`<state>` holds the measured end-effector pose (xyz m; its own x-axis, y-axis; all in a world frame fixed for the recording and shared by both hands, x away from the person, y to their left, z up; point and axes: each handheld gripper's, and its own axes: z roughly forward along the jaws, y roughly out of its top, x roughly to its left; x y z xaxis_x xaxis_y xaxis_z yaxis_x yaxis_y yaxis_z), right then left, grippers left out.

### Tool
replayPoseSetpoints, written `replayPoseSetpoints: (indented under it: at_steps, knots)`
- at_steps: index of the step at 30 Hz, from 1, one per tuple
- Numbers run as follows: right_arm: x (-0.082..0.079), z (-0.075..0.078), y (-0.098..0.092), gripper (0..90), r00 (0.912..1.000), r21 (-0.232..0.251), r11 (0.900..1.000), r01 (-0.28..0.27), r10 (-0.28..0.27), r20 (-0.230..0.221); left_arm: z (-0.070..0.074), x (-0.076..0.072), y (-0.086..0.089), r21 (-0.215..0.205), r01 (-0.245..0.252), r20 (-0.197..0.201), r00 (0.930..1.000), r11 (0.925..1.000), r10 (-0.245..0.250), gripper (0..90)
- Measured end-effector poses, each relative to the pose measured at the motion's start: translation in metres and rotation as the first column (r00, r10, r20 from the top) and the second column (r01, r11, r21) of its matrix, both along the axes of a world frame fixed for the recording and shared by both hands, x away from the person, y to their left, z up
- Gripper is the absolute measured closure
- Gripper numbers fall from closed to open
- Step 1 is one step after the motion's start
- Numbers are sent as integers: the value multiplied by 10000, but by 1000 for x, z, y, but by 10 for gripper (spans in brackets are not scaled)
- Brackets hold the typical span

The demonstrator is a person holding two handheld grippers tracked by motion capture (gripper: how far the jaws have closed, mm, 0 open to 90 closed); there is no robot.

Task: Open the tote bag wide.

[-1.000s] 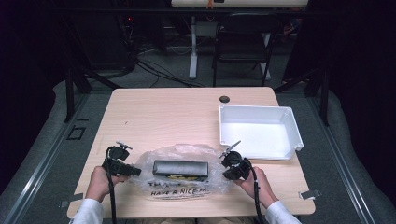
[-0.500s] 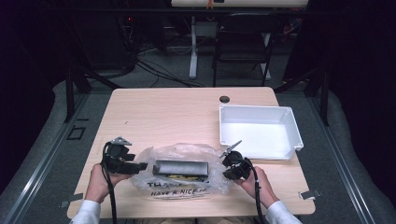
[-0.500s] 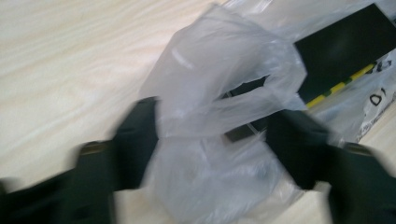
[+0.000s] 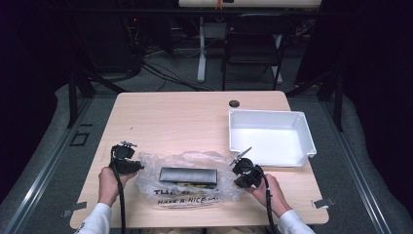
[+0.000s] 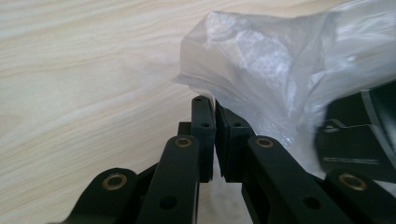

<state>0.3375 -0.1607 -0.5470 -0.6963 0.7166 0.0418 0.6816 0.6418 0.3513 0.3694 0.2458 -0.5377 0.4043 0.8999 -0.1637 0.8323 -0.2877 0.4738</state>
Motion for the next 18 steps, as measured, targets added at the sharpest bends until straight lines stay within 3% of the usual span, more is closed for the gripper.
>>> replayPoseSetpoints:
  at_steps: [4, 9, 12, 13, 18]
  knots:
    - [0, 1, 1, 899, 9999, -229, 9996, -153, 152, -35, -3, 2, 3, 377, -29, -197, 9998, 9993, 37, 882]
    - [0, 0, 3, 899, 9999, -209, 9997, -103, 103, -5, -3, 2, 6, 708, -78, -149, 9999, 9975, 88, 884]
    - [0, 0, 3, 896, 9999, -154, 9998, -113, 113, 0, -3, 2, 12, 526, -158, -153, 9997, 9985, 166, 873]
    - [0, 1, 3, 888, 9998, -295, 9993, -214, 213, -23, -1, 1, 12, 515, -150, -102, 9998, 9986, 156, 843]
    - [-2, 11, 0, 802, 9993, 3, 9994, -348, 348, 156, 13, -2, 13, 151, -226, 297, 9993, 9996, 222, 597]
